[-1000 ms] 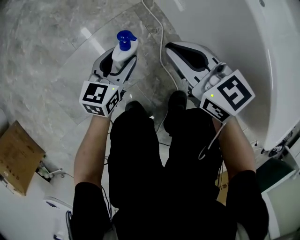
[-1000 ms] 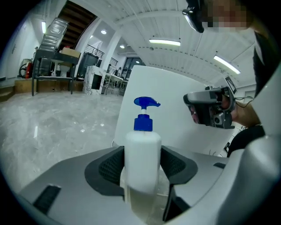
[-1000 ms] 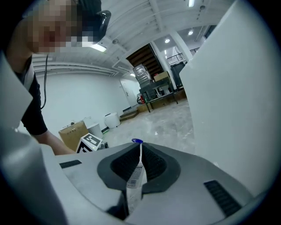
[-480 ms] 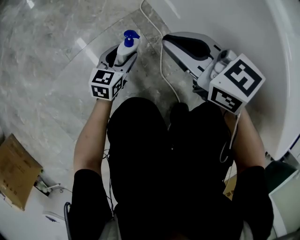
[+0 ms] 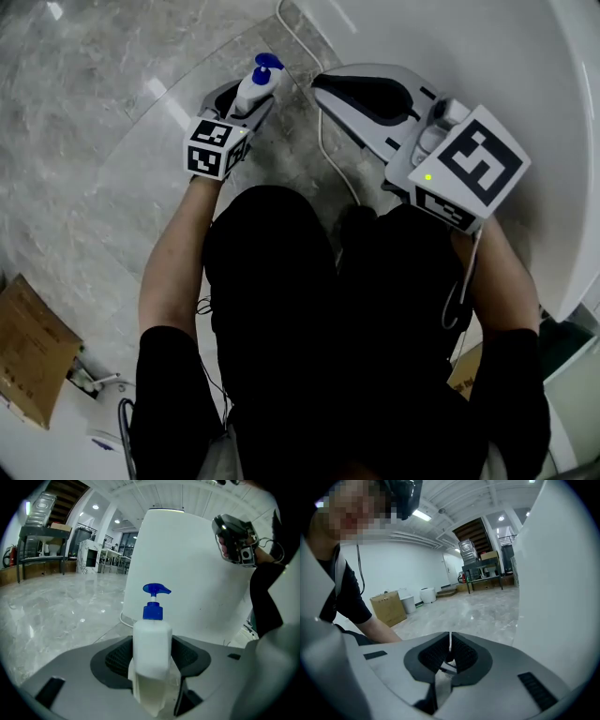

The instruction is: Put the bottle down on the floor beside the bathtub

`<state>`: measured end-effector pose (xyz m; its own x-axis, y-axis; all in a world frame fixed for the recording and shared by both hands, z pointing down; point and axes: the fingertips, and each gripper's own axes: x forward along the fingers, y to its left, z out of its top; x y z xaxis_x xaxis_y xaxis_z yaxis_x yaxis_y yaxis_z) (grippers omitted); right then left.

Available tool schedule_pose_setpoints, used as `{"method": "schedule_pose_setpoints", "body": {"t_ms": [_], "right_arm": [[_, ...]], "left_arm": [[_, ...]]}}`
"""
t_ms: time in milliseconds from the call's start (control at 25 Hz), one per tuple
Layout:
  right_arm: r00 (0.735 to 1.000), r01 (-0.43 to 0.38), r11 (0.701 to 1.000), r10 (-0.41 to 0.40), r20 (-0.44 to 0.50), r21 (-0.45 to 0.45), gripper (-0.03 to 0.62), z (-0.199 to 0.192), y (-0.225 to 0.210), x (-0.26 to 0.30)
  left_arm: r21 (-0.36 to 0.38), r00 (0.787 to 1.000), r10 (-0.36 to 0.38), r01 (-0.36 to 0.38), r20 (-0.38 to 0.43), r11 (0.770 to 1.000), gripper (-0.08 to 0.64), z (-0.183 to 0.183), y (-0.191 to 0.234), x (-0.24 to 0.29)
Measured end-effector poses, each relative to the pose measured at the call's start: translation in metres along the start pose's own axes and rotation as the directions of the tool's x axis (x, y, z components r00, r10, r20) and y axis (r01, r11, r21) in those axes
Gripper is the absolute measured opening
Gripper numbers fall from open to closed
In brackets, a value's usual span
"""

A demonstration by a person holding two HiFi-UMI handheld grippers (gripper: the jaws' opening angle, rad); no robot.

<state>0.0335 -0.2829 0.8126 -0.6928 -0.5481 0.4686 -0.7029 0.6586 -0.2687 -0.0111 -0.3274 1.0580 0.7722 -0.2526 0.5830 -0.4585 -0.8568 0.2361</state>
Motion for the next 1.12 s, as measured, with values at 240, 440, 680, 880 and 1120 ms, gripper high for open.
{"method": "schedule_pose_setpoints", "body": {"t_ms": [240,440,680,880,1120], "right_arm": [[0.994,-0.076,0.997,0.077,-0.076,0.02,0.032,-0.024,0.012,0.017],[0.993,-0.072,0.995,0.077,-0.087,0.063,0.031,-0.035,0.008,0.016],[0.995,-0.05,0.998,0.053,-0.081,0.05,0.031,-0.031,0.0,0.008],[0.997,-0.045,0.998,0.048,-0.067,0.047,0.031,-0.03,-0.001,0.008],[0.998,-0.051,0.998,0.053,-0.046,0.04,0.031,-0.024,0.001,0.008]], "left_arm": [[-0.01,0.999,0.019,-0.019,0.04,1.0,0.259,-0.003,0.004,0.023],[-0.008,0.997,0.042,-0.042,0.058,0.999,0.259,-0.018,0.007,0.031],[0.026,0.997,0.032,-0.033,0.069,0.999,0.259,-0.026,-0.003,0.022],[0.03,0.998,0.031,-0.033,0.056,0.999,0.262,-0.041,-0.014,0.01],[0.025,0.998,0.037,-0.038,0.046,0.999,0.262,-0.053,-0.019,-0.001]]}}
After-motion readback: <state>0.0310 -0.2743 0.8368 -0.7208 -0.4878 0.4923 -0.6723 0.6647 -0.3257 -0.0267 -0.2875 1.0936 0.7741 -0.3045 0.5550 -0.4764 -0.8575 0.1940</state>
